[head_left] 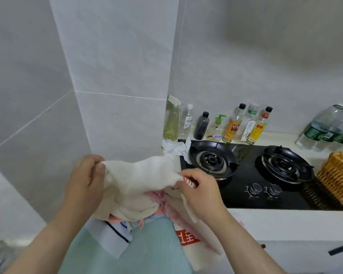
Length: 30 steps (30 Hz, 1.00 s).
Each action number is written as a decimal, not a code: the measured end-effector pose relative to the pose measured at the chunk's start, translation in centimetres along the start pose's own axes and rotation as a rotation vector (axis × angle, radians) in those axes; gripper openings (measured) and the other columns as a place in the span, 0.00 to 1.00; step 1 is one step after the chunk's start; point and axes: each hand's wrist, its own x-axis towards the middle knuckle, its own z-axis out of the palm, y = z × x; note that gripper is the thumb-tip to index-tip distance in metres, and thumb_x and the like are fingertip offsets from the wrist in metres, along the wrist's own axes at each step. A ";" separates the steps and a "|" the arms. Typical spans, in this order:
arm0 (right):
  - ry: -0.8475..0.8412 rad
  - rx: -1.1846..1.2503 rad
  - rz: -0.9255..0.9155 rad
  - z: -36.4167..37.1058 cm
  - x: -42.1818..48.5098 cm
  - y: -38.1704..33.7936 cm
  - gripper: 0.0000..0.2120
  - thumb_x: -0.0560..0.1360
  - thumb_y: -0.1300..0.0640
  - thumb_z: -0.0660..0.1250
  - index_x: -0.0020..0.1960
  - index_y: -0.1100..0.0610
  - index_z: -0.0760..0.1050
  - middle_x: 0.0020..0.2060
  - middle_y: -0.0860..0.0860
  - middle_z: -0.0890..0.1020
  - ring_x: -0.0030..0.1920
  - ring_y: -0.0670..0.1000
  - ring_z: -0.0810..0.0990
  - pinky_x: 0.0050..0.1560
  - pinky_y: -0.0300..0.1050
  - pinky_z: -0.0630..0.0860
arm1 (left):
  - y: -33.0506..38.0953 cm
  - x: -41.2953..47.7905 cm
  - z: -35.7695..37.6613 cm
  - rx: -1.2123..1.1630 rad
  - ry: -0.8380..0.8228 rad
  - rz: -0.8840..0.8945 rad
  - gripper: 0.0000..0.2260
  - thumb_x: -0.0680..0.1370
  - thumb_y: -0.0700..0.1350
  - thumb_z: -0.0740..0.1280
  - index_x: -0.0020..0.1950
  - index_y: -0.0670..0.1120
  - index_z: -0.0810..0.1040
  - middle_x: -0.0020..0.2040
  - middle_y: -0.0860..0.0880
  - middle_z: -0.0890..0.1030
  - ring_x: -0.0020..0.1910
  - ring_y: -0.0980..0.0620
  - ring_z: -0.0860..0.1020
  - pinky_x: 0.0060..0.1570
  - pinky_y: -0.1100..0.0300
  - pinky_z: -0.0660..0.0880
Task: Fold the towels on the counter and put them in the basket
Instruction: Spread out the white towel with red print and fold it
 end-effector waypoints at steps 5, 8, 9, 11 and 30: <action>-0.220 -0.145 0.007 3.7 -7.6 3.8 0.13 0.66 0.59 0.71 0.47 0.44 0.83 0.42 0.37 0.79 0.47 0.35 0.78 0.51 0.27 0.71 | -2.1 -8.7 -2.3 0.029 -0.170 0.060 0.07 0.74 0.51 0.56 0.41 0.54 0.72 0.38 0.55 0.74 0.41 0.60 0.71 0.39 0.61 0.66; -0.372 -0.285 -0.060 6.0 -12.2 7.6 0.13 0.65 0.53 0.65 0.45 0.41 0.82 0.39 0.36 0.80 0.44 0.35 0.78 0.48 0.20 0.67 | -5.4 -14.8 -2.5 0.145 -0.296 0.069 0.04 0.73 0.49 0.60 0.43 0.56 0.74 0.37 0.55 0.73 0.38 0.57 0.71 0.41 0.60 0.67; -0.465 -0.358 -0.028 6.8 -13.7 8.8 0.12 0.65 0.50 0.63 0.42 0.39 0.83 0.39 0.37 0.80 0.42 0.35 0.78 0.44 0.19 0.65 | -6.6 -16.8 -2.4 0.186 -0.346 0.051 0.04 0.72 0.50 0.61 0.43 0.56 0.75 0.38 0.56 0.72 0.38 0.56 0.71 0.41 0.61 0.66; -0.547 -0.515 0.047 7.9 -15.5 10.9 0.10 0.65 0.38 0.59 0.38 0.31 0.80 0.36 0.33 0.77 0.37 0.32 0.76 0.39 0.18 0.58 | -8.8 -20.1 -2.1 0.260 -0.445 0.031 0.05 0.69 0.51 0.63 0.40 0.54 0.77 0.40 0.58 0.68 0.37 0.57 0.69 0.38 0.64 0.64; -0.234 -0.520 0.233 10.2 -16.4 15.6 0.24 0.71 0.38 0.64 0.63 0.45 0.67 0.53 0.46 0.63 0.58 0.49 0.62 0.61 0.45 0.65 | -11.9 -23.0 -1.9 0.170 -0.406 -0.173 0.13 0.70 0.37 0.75 0.40 0.57 0.80 0.40 0.61 0.80 0.37 0.63 0.77 0.38 0.74 0.68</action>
